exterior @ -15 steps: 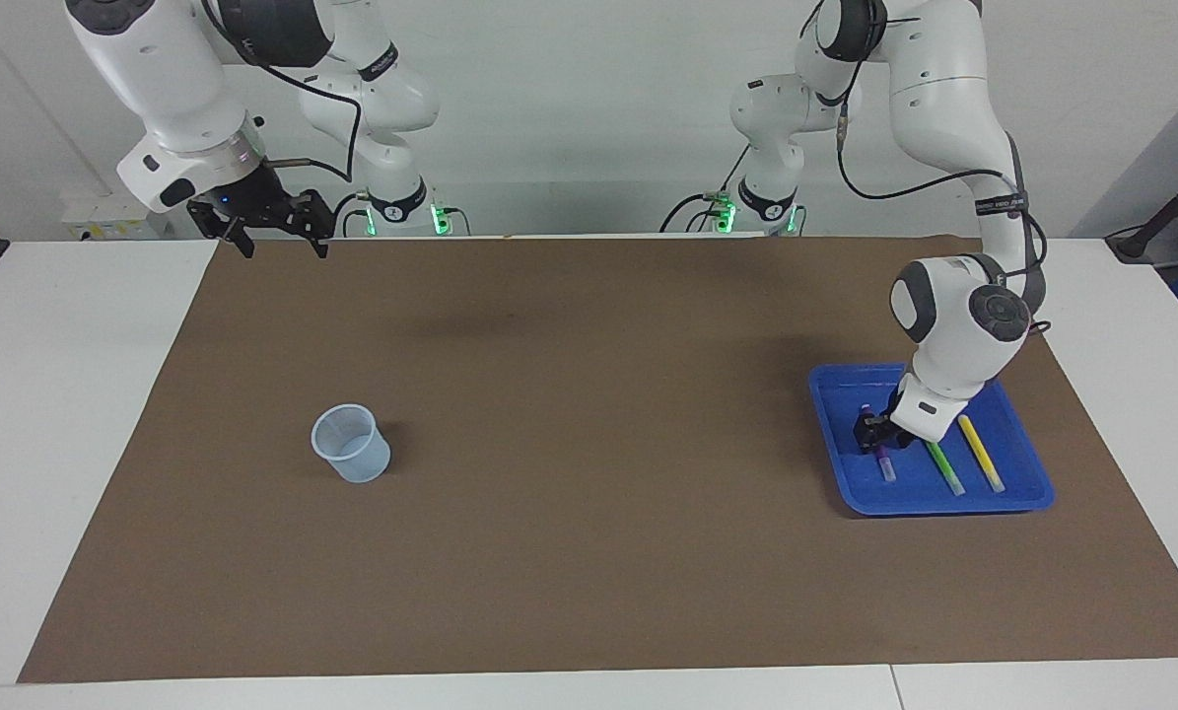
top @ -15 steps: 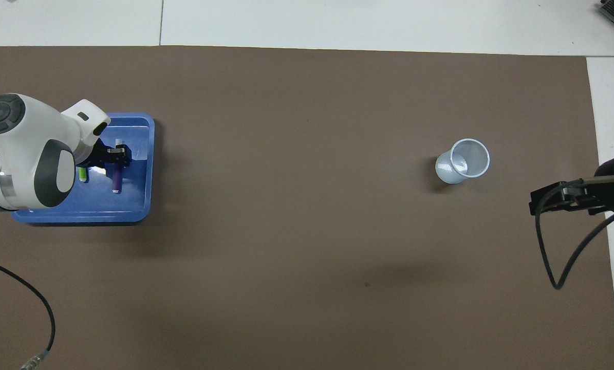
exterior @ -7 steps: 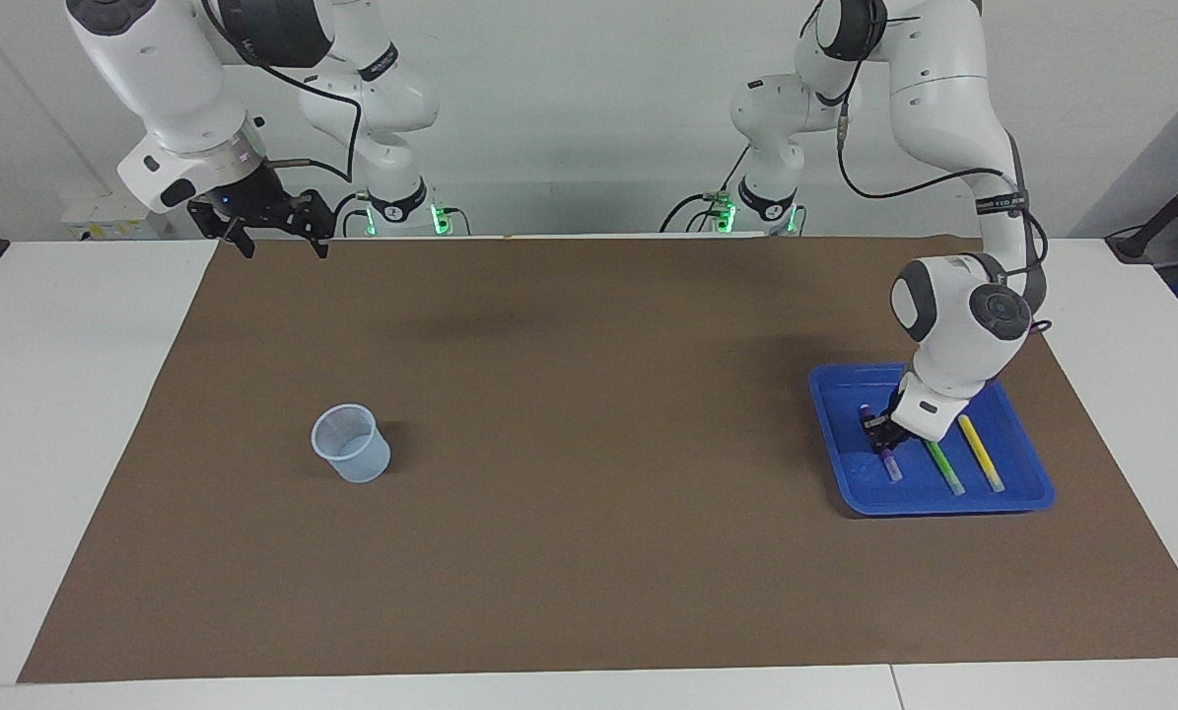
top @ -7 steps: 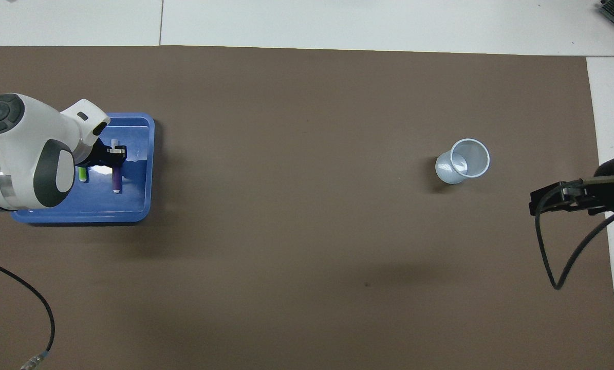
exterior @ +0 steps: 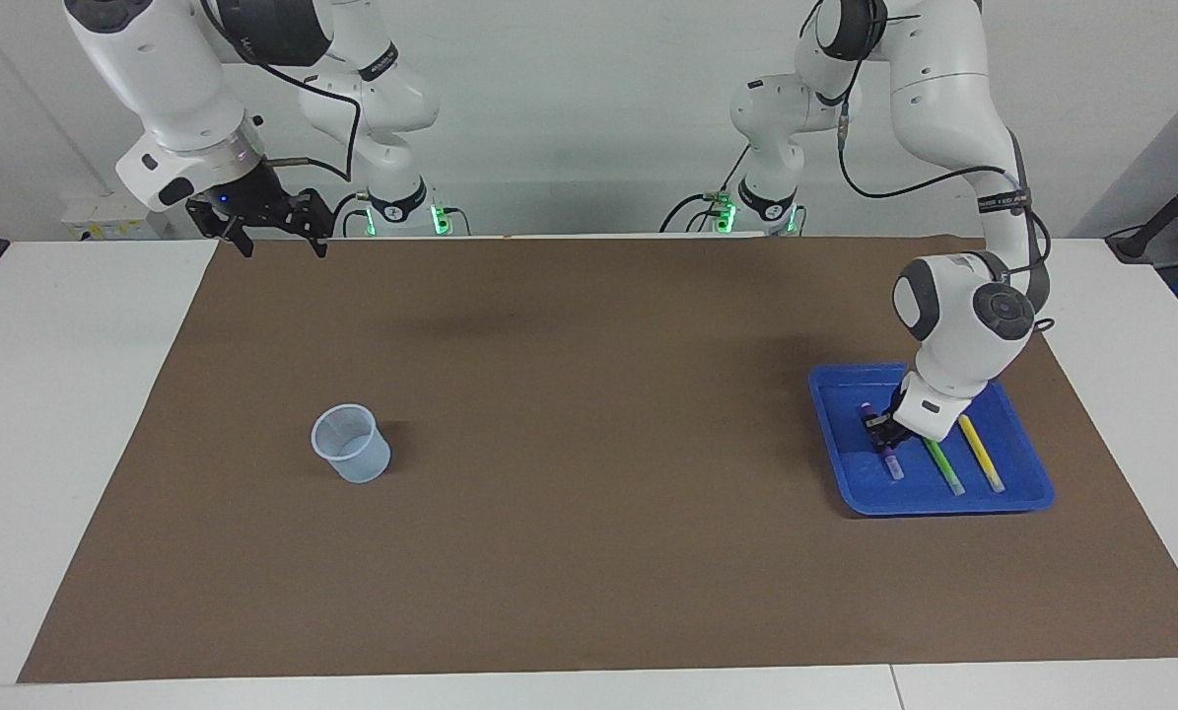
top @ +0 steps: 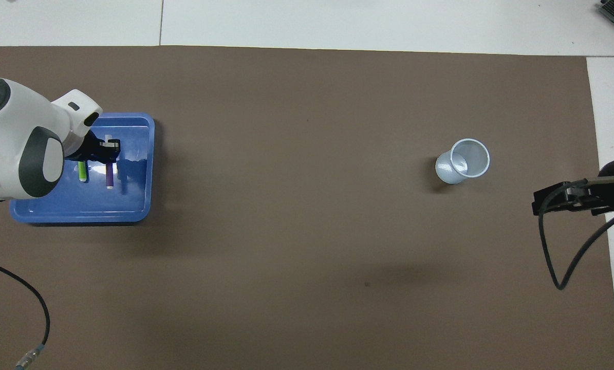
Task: Transfer and insert pens with both arms
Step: 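Lower the left gripper and grasp the purple pen, then lift the purple pen with the left gripper while the right gripper approaches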
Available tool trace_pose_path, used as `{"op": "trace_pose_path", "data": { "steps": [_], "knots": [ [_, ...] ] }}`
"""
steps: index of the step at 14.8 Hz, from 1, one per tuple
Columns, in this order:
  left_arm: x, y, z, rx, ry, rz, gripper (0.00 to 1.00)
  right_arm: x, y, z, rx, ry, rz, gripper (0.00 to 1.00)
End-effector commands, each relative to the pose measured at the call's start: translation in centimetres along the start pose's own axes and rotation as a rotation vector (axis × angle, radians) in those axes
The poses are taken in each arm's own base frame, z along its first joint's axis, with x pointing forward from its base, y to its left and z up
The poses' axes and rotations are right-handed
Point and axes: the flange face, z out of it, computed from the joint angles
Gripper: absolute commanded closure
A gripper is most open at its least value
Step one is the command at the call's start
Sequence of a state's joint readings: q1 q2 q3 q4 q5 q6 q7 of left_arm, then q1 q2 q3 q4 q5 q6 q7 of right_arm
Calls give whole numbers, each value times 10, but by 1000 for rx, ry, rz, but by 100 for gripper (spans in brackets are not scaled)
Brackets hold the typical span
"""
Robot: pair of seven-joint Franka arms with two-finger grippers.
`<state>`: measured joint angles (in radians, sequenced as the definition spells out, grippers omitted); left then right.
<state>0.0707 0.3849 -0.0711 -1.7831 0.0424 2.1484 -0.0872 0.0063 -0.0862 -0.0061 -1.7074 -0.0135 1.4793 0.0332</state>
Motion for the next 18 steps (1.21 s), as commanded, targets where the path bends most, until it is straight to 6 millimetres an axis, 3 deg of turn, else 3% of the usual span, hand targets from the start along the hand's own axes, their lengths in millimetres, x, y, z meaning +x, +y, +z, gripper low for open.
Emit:
{"op": "trace_pose_path", "data": {
  "steps": [1, 5, 10, 12, 16, 18],
  "knots": [
    [5, 4, -37, -25, -19, -51, 100, -11, 17, -5, 3, 3, -36, 0],
    [9, 7, -79, -115, -11, -218, 100, -11, 18, -7, 16, 17, -192, 0],
    [-5, 29, -129, -237, -11, -448, 100, -12, 8, -10, 36, 27, -213, 0],
    [-10, 56, -139, -284, -32, -541, 100, -14, 3, -11, 95, 33, -214, 0],
    [-27, 133, -147, -306, -84, -725, 100, -13, 0, -4, 273, 25, -160, 0],
    [-34, 158, -151, -311, -93, -791, 100, -10, -10, 3, 349, 16, -115, 0]
  ]
}}
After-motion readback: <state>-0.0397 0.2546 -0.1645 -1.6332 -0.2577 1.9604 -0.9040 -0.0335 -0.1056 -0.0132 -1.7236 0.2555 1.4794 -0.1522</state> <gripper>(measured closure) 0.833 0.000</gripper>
